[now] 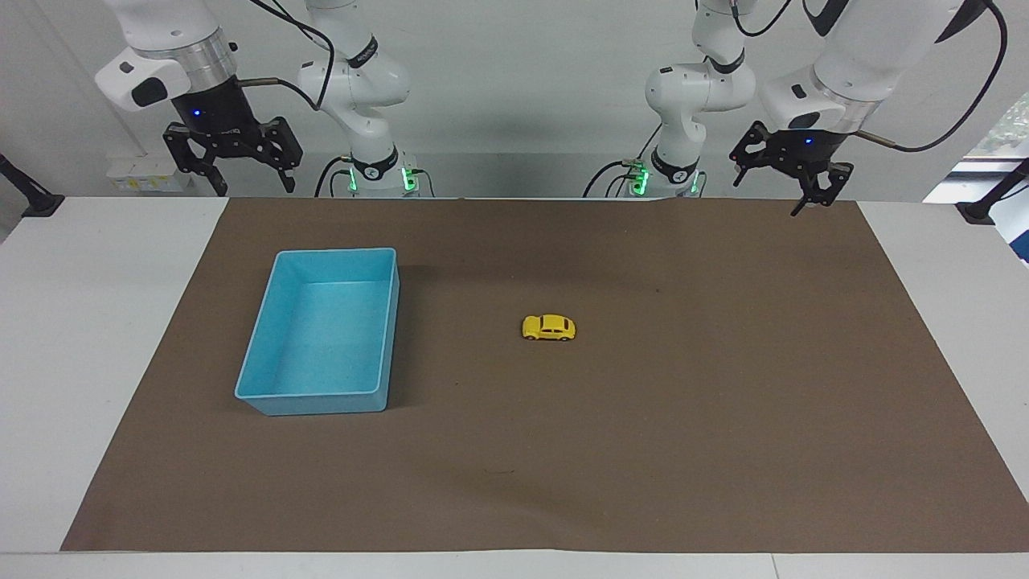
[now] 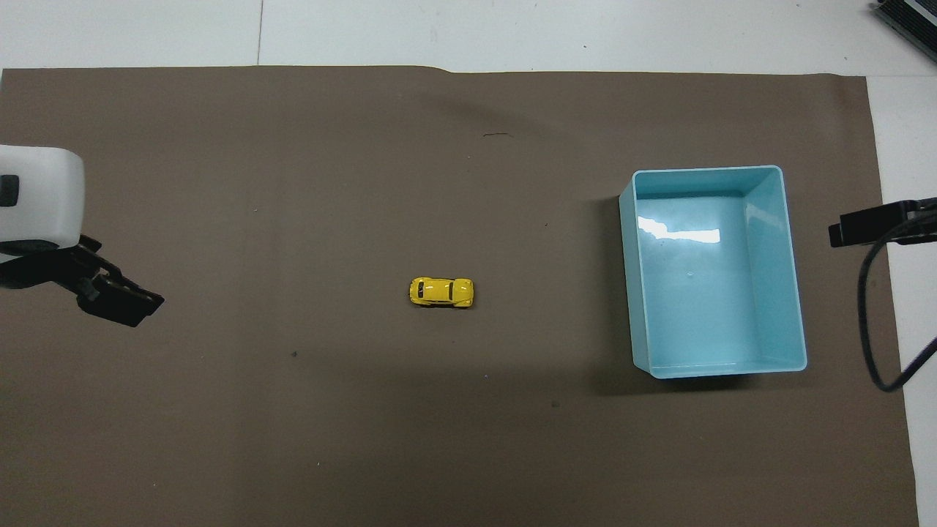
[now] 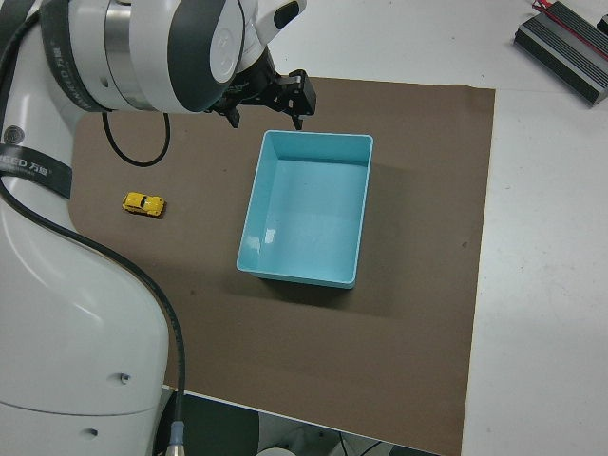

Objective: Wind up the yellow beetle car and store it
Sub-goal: 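Reach the left gripper over the yellow beetle car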

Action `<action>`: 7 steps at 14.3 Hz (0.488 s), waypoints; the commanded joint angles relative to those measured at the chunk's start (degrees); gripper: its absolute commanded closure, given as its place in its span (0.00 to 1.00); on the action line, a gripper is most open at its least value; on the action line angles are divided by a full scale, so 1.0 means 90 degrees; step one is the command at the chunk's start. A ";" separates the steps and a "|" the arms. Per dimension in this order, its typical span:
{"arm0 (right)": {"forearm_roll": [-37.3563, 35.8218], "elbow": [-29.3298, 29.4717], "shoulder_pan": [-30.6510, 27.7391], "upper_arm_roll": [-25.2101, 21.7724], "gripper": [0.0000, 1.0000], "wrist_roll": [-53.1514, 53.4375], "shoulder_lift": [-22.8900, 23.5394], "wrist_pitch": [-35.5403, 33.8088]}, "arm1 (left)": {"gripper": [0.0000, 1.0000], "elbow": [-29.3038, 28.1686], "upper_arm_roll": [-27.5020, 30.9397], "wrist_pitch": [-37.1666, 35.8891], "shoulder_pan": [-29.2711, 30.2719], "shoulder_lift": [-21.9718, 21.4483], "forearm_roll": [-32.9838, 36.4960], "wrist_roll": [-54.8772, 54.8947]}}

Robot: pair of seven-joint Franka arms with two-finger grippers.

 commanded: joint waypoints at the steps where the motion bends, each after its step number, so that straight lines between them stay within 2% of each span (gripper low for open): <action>1: -0.0005 -0.0027 -0.0043 0.0030 0.00 0.0107 -0.0067 -0.0077 | 0.00 -0.0175 0.0056 0.0289 -0.0280 0.0143 0.0013 0.0645; 4: -0.0005 -0.0037 -0.0043 0.0030 0.00 0.0107 -0.0067 -0.0077 | 0.00 -0.0594 0.0056 0.0933 -0.0534 0.0183 -0.0016 0.0783; 7: -0.0005 -0.0037 -0.0043 0.0030 0.00 0.0107 -0.0067 -0.0077 | 0.00 -0.1161 0.0056 0.1636 -0.0604 0.0193 -0.0016 0.1591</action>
